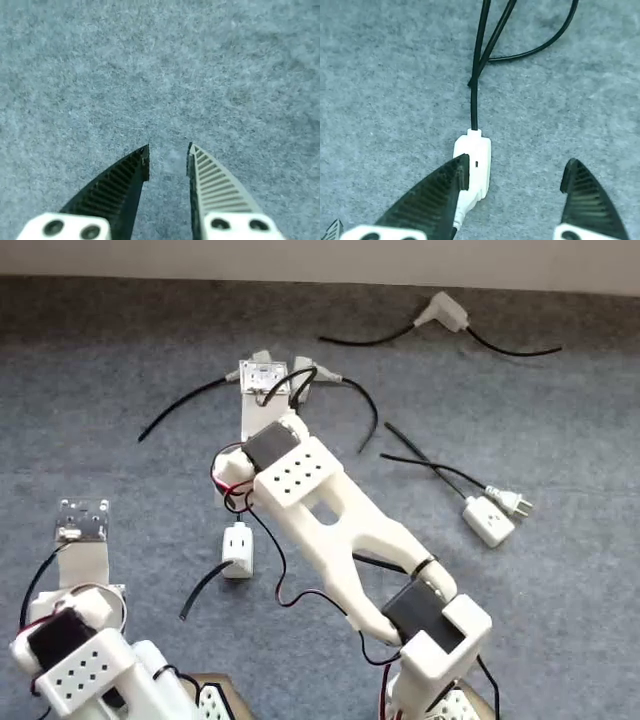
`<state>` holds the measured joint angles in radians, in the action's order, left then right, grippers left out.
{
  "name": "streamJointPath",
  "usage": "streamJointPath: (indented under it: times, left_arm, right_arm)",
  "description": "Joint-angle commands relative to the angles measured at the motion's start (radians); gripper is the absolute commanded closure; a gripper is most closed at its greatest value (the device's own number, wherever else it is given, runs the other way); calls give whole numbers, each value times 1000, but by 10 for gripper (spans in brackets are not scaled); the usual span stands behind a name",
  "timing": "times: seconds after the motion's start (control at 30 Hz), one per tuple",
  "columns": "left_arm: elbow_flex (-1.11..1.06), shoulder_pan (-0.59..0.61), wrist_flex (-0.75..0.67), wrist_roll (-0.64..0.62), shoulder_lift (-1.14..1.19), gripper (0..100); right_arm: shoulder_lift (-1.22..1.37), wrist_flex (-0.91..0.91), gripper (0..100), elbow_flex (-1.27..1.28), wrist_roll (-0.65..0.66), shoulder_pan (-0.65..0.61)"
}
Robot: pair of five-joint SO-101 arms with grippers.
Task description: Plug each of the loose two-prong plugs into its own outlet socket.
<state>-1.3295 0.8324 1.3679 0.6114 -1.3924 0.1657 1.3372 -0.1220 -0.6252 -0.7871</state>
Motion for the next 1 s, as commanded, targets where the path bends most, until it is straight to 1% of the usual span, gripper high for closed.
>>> streamJointPath:
  times: [0.0, 0.07, 0.17, 0.27, 0.37, 0.53, 0.7, 0.83, 0.97]
  left_arm:
    - [-12, 27, -20, -9, -54, 870]
    - [-30, 27, -21, -25, -81, 870]
    - [-53, 22, -28, -44, -117, 870]
    - [-70, 24, -28, -44, -148, 870]
    - [-73, 31, -23, -43, -163, 870]
    - [-73, 54, -21, -40, -166, 870]
    - [-73, 54, -21, -38, -166, 870]
    - [-73, 58, -21, -38, -166, 870]
    - [-73, 58, -21, -38, -166, 870]
  right_arm:
    - [-12, -1, 706, -56, -83, -10]
    - [-15, -2, 706, -58, -132, -25]
    - [-13, -24, 706, -56, -195, -81]
    - [-12, -79, 706, -50, -199, -131]
    - [-10, -96, 706, -48, -203, -156]
    - [15, -96, 706, -16, -204, -143]
    - [160, -128, 706, -5, -206, -120]
    - [292, -143, 706, -5, -284, -119]
    - [323, -176, 706, -5, -292, -117]
